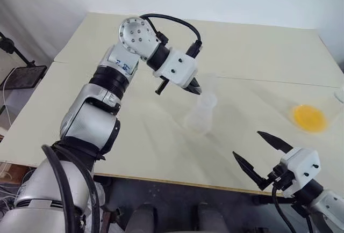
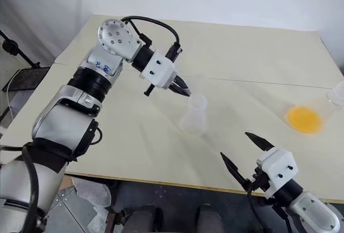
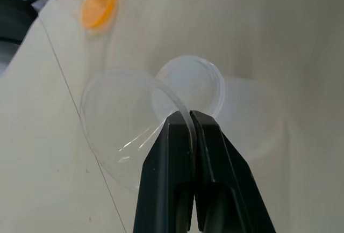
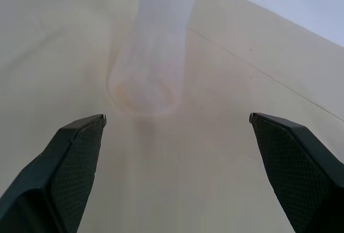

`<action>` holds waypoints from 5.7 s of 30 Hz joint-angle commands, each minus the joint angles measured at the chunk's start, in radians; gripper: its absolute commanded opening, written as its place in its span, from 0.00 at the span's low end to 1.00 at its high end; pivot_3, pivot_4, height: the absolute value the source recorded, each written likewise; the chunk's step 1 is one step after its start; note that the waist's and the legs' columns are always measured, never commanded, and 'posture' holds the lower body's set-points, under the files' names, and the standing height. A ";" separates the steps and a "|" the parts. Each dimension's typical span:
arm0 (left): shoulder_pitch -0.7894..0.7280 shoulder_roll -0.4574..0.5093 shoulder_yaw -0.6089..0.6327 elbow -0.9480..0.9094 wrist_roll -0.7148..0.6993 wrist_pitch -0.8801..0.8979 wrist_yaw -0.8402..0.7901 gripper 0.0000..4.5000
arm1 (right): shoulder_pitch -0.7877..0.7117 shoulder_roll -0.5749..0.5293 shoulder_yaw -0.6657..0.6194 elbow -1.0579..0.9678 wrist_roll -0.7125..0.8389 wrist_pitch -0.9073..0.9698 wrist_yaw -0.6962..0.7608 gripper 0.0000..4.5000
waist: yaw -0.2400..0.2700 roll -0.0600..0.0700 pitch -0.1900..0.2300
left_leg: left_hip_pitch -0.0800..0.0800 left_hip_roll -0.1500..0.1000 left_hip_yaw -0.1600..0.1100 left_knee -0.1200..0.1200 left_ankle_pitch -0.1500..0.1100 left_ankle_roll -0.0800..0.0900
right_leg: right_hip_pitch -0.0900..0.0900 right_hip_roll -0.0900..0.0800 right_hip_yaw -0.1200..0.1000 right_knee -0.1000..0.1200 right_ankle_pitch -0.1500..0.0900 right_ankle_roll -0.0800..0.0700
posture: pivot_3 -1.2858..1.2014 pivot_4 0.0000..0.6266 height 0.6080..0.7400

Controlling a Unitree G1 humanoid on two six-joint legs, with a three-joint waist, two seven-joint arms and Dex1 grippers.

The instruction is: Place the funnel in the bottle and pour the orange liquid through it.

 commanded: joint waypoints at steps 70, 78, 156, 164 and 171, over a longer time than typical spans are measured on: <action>0.939 0.192 0.500 -0.975 -0.457 0.931 0.289 0.99 | -0.781 -0.373 -0.360 0.955 0.222 0.389 -0.302 1.00 | -0.022 0.010 -0.004 | 0.002 0.001 -0.002 -0.001 0.001 0.002 | -0.001 0.000 0.010 0.001 0.000 0.000 | 0.52 0.24 1.00; 0.935 0.193 0.499 -0.980 -0.454 0.927 0.294 0.99 | -0.891 -0.374 -0.312 1.088 0.169 0.308 -0.243 1.00 | -0.022 0.010 -0.004 | 0.002 0.001 -0.002 -0.001 0.001 0.001 | -0.001 0.000 0.010 0.000 0.000 0.000 | 0.52 0.24 1.00; 0.944 0.046 0.448 -0.962 -0.437 0.856 0.392 1.00 | -1.057 -0.362 0.488 0.462 -1.029 -0.216 -0.210 0.55 | -0.023 0.016 0.000 | -0.002 0.000 -0.003 -0.002 0.001 0.001 | -0.004 -0.001 0.007 -0.005 0.001 0.001 | 0.52 0.24 1.00; 0.951 0.050 0.441 -0.950 -0.428 0.843 0.385 1.00 | -1.061 -0.344 0.481 0.473 -1.079 -0.273 -0.228 0.55 | -0.023 0.016 0.000 | -0.002 0.000 -0.003 -0.002 0.001 0.001 | -0.004 -0.001 0.007 -0.005 0.001 0.001 | 0.52 0.24 1.00; 0.957 0.050 0.437 -0.944 -0.424 0.833 0.385 1.00 | -1.067 -0.328 0.478 0.482 -1.130 -0.302 -0.249 0.55 | -0.023 0.016 0.000 | -0.002 0.000 -0.003 -0.002 0.001 0.001 | -0.004 -0.001 0.007 -0.005 0.001 0.001 | 0.52 0.24 1.00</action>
